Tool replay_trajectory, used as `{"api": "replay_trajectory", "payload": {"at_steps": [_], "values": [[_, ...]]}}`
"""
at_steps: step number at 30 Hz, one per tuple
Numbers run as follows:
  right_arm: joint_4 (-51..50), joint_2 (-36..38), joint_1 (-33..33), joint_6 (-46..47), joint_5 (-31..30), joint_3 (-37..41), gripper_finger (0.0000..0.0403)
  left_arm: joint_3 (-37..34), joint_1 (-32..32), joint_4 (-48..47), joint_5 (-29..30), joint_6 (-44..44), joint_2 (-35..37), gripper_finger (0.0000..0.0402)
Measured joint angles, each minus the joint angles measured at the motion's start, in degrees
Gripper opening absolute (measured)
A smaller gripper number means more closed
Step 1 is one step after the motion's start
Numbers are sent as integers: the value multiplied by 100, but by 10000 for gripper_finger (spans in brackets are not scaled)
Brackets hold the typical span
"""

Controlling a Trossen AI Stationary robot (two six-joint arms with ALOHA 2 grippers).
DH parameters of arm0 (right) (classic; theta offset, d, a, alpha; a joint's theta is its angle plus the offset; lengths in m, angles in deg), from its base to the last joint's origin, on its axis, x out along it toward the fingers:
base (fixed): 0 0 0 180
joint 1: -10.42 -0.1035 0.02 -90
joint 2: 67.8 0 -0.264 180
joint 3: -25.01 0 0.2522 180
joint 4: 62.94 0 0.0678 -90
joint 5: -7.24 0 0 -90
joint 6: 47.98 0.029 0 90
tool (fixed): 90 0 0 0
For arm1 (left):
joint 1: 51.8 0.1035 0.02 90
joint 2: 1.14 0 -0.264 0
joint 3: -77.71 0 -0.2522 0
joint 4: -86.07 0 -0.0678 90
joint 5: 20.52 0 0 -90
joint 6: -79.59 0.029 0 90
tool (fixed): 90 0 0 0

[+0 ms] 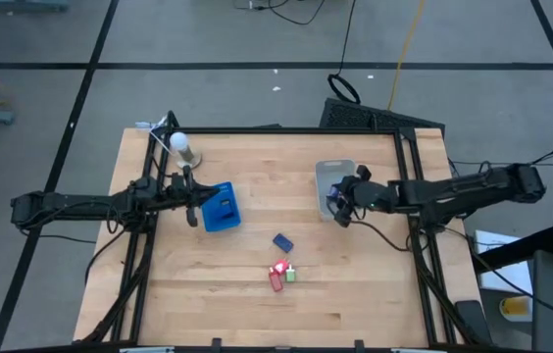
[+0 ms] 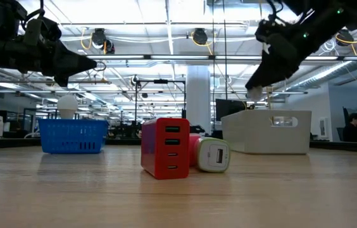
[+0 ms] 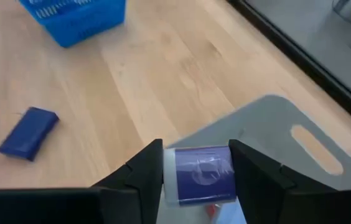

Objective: Pick & Place Office items
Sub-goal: Put the blue charger adapter into the grey bin, then put the blue digital timer into the blue bin

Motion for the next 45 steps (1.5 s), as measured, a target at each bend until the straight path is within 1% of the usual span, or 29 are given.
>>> {"api": "replay_trajectory", "payload": {"at_steps": [6, 14, 19, 21, 24, 26, 29, 33, 37, 41, 45], "values": [[-116, -275, 273, 21, 406, 0, 157, 0, 1, 2, 2, 20, 2, 10], [-282, -741, 600, 132, 454, 0, 151, 0, 1, -7, -58, 18, 0, 10], [-372, -1067, 637, 192, 461, -17, 159, 0, 1, -11, -71, 20, 0, 10], [-374, -1169, 637, 194, 604, -18, 158, 0, 1, -11, -86, 19, 2, 10], [-454, -1265, 635, 170, 655, 15, 158, 0, 1, -11, -88, 17, 2, 10], [-393, -1260, 637, 174, 748, -2, 168, 0, -1, -11, -90, 15, 0, 10], [-404, -1248, 635, 172, 758, 0, 194, 0, 1, -11, -93, 13, 1, 10], [-395, -1089, 637, 232, 719, 0, 232, 0, 0, -11, -111, 13, 0, 10], [-393, -772, 636, 258, 583, 0, 253, 0, 1, -11, -152, 11, 0, 10], [-395, -180, 629, 76, 580, 0, 253, 0, 1, -11, -225, 11, 0, 10], [-288, 630, 430, -328, 586, 0, 237, 0, 1, -13, -245, 15, 0, 10]]}}
